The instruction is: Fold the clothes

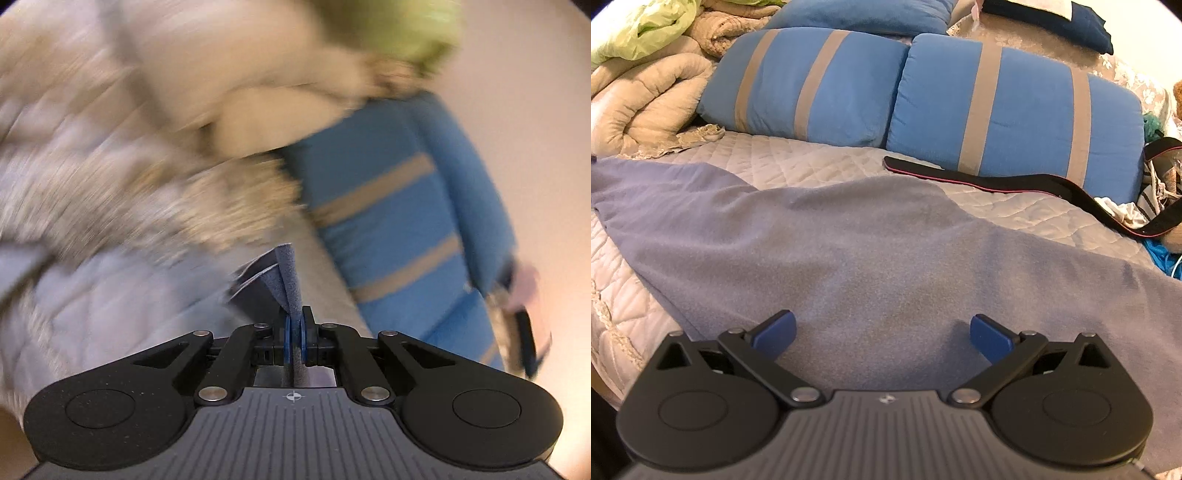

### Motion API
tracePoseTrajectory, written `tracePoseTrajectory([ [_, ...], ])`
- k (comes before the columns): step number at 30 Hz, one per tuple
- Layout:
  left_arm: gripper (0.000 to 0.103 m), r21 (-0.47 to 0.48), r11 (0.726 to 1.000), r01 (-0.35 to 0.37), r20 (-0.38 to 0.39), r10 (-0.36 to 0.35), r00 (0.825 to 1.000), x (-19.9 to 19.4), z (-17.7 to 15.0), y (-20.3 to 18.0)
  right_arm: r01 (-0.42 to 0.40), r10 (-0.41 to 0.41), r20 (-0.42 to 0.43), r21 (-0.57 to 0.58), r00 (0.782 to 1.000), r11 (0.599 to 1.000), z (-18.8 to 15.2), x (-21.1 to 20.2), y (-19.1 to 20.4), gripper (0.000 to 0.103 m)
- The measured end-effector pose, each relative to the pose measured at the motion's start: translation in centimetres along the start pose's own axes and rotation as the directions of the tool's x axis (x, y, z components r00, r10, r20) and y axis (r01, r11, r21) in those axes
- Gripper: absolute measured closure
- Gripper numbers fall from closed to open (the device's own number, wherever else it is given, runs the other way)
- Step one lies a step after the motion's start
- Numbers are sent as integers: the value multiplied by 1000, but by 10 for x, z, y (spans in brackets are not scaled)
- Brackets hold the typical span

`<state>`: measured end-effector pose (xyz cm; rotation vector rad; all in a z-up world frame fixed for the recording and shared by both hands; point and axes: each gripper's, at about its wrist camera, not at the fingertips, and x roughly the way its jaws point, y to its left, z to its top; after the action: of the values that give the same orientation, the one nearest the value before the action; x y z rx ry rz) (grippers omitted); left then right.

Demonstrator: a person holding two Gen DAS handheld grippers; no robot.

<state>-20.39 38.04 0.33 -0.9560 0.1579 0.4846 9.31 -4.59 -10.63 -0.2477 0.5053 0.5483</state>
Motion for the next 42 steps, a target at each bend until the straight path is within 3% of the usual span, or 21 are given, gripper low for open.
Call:
tracePoseTrajectory([
  [5,99,206,973,104,6,-107,994,-30,7,-84,8,-8,0,5,1000,1000,0,1,2,0],
  [10,99,364,911,195,-57,-187,981,-45,-7,-172,29,-29,-2,2,1000,1000,1,1,7,0],
  [13,99,453,856,250,-112,-223,968,-48,-29,-224,41,-41,-11,-2,999,999,2,1,9,0],
  [18,99,587,730,351,-220,-274,936,-42,-88,-300,62,-62,-49,-17,997,998,9,2,13,0],
  [23,99,620,633,464,-367,-288,884,-20,-158,-352,56,-57,-120,-9,991,998,23,3,10,0],
  [26,99,623,593,510,-437,-276,856,-4,-197,-367,62,-39,-184,118,982,991,36,1,-14,0],
  [29,98,606,588,536,-484,-261,835,15,-232,-369,132,-90,-229,177,969,975,48,-5,-42,0],
  [33,98,580,596,555,-537,-232,811,44,-274,-360,172,-136,-271,112,953,979,54,-11,-67,0],
  [36,97,593,597,540,-554,-183,812,64,-299,-349,187,-150,-291,106,945,977,50,-17,-82,0],
  [37,90,596,601,532,-560,-163,812,71,-305,-344,188,-148,-300,108,942,976,47,-18,-87,0],
  [38,76,583,612,535,-574,-155,804,76,-307,-337,194,-154,-310,102,938,976,45,-18,-90,0],
  [39,67,557,630,541,-591,-158,791,82,-306,-330,202,-163,-322,92,932,975,43,-17,-93,0],
  [40,48,526,654,544,-604,-164,780,87,-303,-322,217,-181,-330,78,927,973,41,-18,-96,0],
  [41,36,501,677,539,-607,-169,777,90,-297,-316,228,-195,-330,64,924,971,39,-18,-98,0],
  [42,34,480,702,526,-602,-172,779,93,-291,-310,236,-207,-327,52,922,970,38,-19,-100,0],
])
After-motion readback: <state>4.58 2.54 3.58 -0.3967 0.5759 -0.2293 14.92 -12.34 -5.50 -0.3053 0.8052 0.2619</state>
